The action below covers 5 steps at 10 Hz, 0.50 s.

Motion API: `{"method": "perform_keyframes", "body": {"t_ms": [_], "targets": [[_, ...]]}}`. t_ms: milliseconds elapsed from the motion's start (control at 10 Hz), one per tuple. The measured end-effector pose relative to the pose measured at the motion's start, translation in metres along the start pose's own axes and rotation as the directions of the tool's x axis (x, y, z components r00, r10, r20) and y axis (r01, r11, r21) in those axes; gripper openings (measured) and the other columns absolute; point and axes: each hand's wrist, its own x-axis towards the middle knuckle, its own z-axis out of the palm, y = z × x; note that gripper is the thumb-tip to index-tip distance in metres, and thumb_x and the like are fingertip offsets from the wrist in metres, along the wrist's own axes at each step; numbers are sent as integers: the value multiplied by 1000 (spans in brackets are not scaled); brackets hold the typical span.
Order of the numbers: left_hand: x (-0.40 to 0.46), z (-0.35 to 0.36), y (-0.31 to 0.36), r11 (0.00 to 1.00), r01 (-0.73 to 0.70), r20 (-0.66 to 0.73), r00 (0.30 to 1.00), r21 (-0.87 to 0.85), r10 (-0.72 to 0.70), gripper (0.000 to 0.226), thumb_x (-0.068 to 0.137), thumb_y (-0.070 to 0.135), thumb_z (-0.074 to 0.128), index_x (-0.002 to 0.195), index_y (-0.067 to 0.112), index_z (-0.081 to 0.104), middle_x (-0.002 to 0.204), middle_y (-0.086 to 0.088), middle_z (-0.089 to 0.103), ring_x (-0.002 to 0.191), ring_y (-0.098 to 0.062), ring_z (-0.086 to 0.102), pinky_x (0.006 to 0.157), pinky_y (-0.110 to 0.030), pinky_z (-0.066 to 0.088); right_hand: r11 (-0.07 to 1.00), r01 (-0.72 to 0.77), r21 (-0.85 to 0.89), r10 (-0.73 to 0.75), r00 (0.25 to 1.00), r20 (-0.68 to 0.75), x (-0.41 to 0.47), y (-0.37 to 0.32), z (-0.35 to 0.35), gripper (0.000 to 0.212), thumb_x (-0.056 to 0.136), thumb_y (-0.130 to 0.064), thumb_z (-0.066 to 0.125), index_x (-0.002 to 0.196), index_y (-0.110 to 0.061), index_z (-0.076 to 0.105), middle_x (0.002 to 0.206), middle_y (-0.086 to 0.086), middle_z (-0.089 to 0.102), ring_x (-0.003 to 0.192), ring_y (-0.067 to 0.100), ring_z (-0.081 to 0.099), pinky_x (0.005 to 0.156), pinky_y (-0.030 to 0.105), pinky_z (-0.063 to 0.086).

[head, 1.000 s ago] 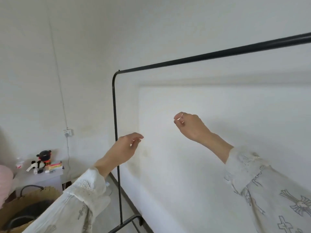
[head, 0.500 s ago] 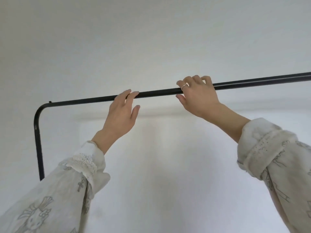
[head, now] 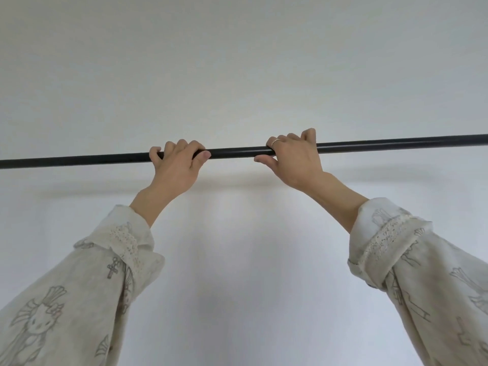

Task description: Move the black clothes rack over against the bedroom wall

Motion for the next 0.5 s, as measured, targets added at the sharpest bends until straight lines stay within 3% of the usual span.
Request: {"method": "perform_keyframes", "body": {"t_ms": [200,300,400,500], "targets": [[-8,4,-3,998,-52,-63,997,44,55,33,95,40,25,106,23,51,95,-6,51,101,-30,43,104,-50,15,995,-4,104,2,1000,15,-2,0,-4,41,93,-46,40,114,-17,59,97,5,66,97,26,55,89,36,21],[-17,2,-3,986,-99,-102,988,131,113,35,96,35,21,113,20,48,103,-10,54,100,-33,44,105,-51,17,906,-101,411,96,995,31,-11,-5,-23,32,93,-35,46,114,-16,62,107,2,65,105,23,54,96,34,28],[-23,2,-6,977,-138,-124,979,161,159,39,96,32,21,129,20,39,120,-9,52,112,-32,43,109,-54,13,605,-141,783,344,934,-99,-22,-12,-60,26,93,-22,50,113,-12,64,105,0,67,99,14,59,90,26,42],[-29,4,-8,970,-136,-113,980,201,161,47,96,32,20,141,20,24,141,-10,40,131,-33,33,111,-57,10,183,142,973,420,883,-208,-43,-7,-111,20,90,-17,50,99,-18,68,89,-5,71,88,10,64,80,21,47]]}}
